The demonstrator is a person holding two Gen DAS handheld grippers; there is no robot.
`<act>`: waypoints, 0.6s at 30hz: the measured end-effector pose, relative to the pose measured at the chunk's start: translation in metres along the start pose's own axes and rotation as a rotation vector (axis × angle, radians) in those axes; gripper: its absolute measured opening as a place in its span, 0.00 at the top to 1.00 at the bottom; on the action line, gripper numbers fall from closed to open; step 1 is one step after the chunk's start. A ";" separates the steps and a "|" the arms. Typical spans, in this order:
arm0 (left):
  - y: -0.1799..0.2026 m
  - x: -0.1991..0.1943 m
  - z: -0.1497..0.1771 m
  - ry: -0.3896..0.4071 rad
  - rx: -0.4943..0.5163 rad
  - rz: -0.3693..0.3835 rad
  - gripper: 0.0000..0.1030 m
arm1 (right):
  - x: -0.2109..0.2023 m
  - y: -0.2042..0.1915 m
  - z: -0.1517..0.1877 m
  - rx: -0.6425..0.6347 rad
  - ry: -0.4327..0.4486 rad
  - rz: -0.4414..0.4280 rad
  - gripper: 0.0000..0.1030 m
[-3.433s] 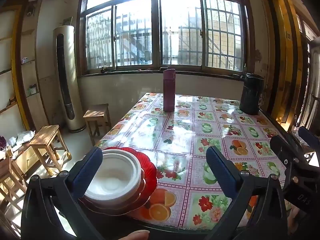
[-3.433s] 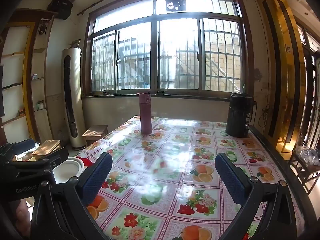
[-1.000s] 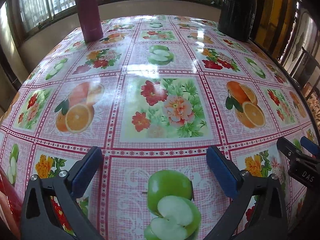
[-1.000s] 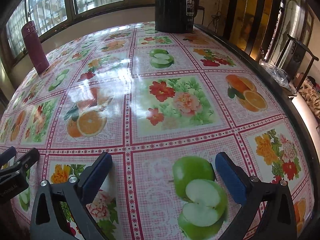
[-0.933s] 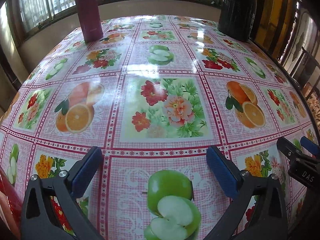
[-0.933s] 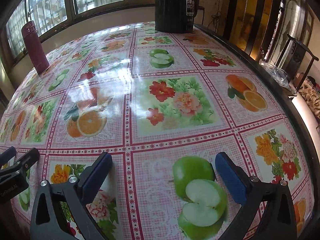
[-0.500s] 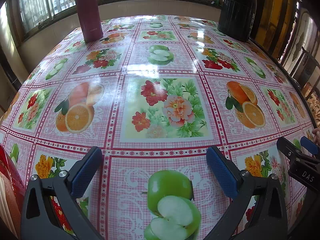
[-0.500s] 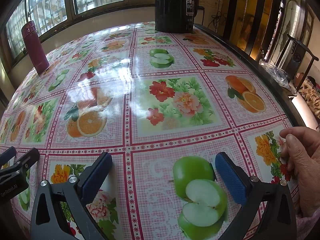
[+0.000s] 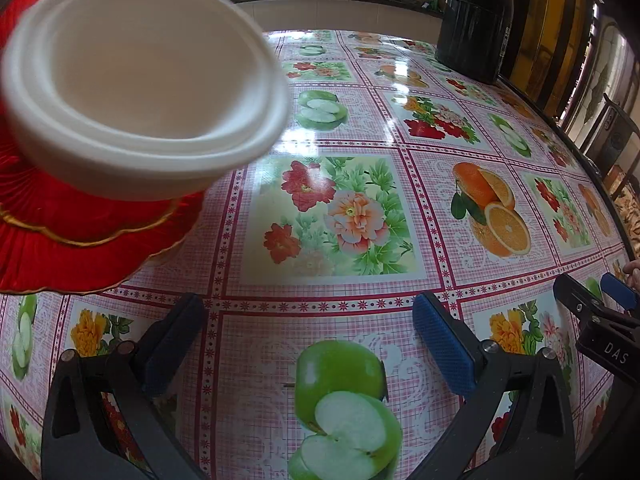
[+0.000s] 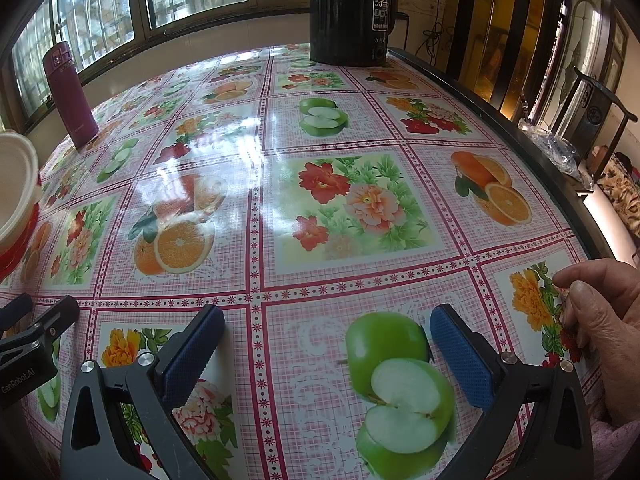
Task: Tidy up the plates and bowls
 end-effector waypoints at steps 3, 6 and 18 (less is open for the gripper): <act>0.000 0.000 0.000 0.000 0.000 0.000 0.00 | 0.000 0.000 0.000 0.000 0.000 0.000 0.00; -0.002 0.002 -0.002 -0.001 0.001 -0.001 0.00 | 0.000 0.000 0.000 0.000 0.000 -0.001 0.00; -0.002 -0.001 -0.001 -0.001 0.002 -0.001 0.00 | 0.000 0.000 0.000 -0.002 -0.002 -0.001 0.00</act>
Point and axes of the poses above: each gripper's, at about its wrist camera, not at the fingertips, and x roughly the way its jaws point, y to its right, z to its underside, the point moved 8 cm from there along x, roughly the way its jaws point
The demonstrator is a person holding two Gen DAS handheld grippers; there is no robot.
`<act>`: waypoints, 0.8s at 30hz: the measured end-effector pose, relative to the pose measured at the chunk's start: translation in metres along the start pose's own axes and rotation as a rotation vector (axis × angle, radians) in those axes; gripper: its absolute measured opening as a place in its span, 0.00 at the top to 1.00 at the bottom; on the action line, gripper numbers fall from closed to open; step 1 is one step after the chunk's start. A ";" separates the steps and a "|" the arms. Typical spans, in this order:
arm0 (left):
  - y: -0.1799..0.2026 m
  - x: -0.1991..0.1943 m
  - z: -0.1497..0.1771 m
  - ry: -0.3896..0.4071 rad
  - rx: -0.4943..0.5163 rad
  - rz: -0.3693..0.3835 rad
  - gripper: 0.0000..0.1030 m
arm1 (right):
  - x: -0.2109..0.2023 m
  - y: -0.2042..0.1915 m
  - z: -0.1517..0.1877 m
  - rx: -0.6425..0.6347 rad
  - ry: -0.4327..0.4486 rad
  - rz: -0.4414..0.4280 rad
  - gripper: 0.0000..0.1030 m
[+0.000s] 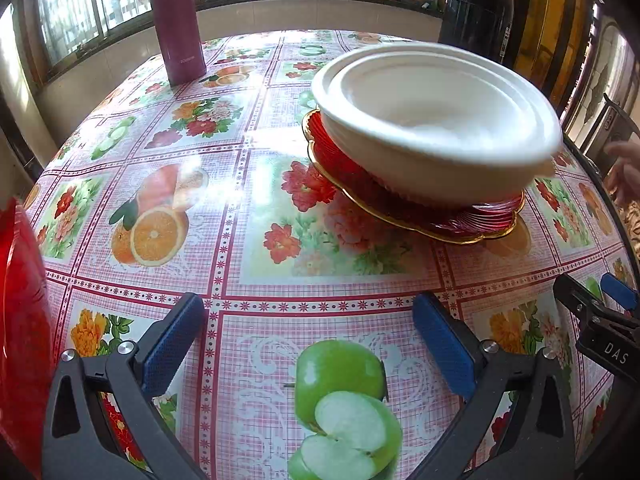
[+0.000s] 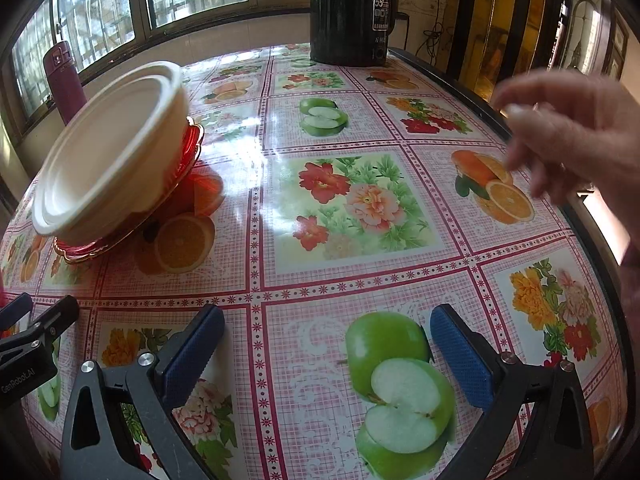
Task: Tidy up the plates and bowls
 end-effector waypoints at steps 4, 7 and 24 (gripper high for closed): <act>0.000 0.001 0.001 0.001 0.001 0.000 0.00 | 0.000 0.000 0.000 0.000 0.000 0.000 0.00; -0.001 0.001 0.000 0.001 0.001 0.000 0.00 | 0.001 0.000 0.000 0.000 0.000 0.000 0.00; 0.000 0.000 0.000 0.000 0.000 0.001 0.00 | 0.001 -0.002 0.001 -0.001 0.000 -0.001 0.00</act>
Point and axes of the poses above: each gripper's, at about its wrist camera, not at the fingertips, and x roughly the way its jaws point, y to its right, z to its underside, the point moved 8 cm from there along x, roughly the way its jaws point
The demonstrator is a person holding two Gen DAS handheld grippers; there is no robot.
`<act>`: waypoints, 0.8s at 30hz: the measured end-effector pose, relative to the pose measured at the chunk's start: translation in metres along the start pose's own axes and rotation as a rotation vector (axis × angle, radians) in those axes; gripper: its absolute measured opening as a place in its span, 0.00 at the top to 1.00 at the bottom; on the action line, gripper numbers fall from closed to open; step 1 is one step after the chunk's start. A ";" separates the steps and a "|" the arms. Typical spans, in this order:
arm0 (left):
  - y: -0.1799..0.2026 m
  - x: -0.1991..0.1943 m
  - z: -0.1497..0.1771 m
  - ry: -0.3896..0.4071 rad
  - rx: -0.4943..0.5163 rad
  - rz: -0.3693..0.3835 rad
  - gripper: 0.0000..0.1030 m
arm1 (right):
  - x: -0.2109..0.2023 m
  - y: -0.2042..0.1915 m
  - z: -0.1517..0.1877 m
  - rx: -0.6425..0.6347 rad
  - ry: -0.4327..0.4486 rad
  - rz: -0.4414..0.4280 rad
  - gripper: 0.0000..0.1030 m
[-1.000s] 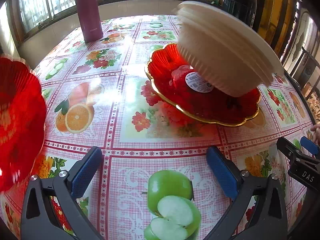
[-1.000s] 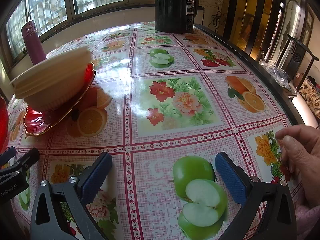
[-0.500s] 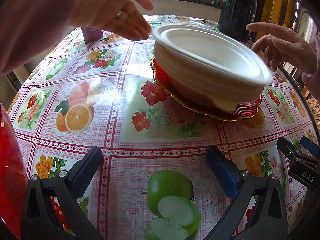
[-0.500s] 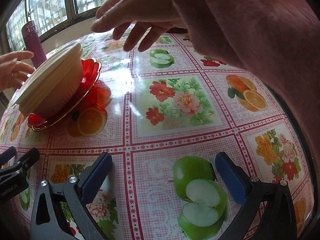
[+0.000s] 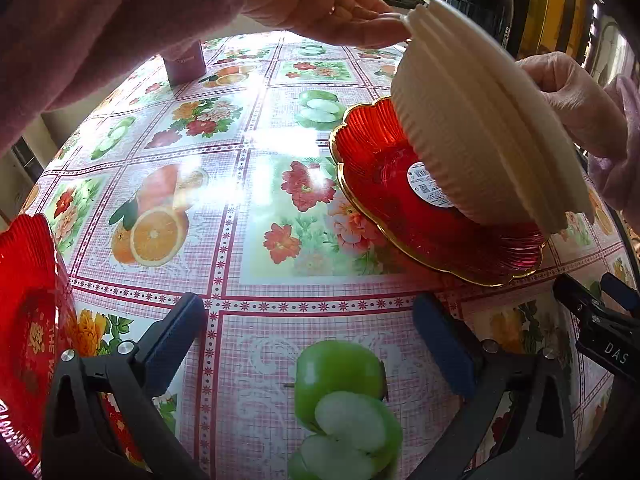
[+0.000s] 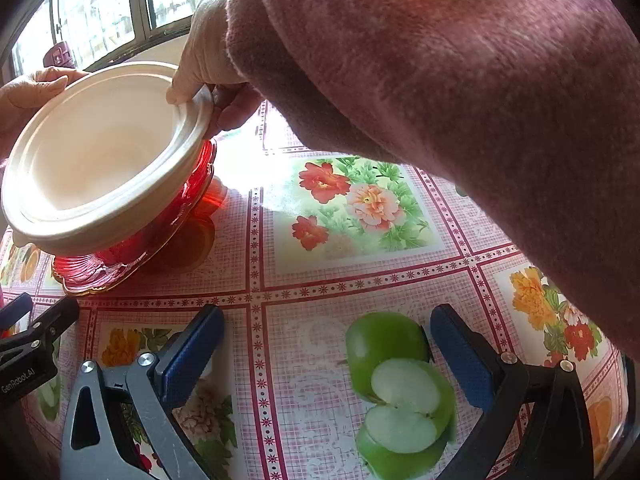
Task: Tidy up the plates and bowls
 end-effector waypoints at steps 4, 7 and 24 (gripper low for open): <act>0.000 0.000 0.000 0.000 0.000 0.000 0.00 | 0.000 0.000 0.000 0.000 0.000 0.000 0.00; 0.000 0.000 0.000 0.000 0.000 0.000 0.00 | 0.000 0.000 0.000 0.000 0.000 -0.001 0.00; 0.000 0.001 -0.001 -0.001 -0.001 0.000 0.00 | 0.000 0.003 0.000 0.000 0.000 -0.003 0.00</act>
Point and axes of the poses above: each gripper's, at about its wrist camera, not at the fingertips, and x roughly the way its jaws point, y to its right, z to its underside, the point moved 8 cm from there along x, roughly the way its jaws point
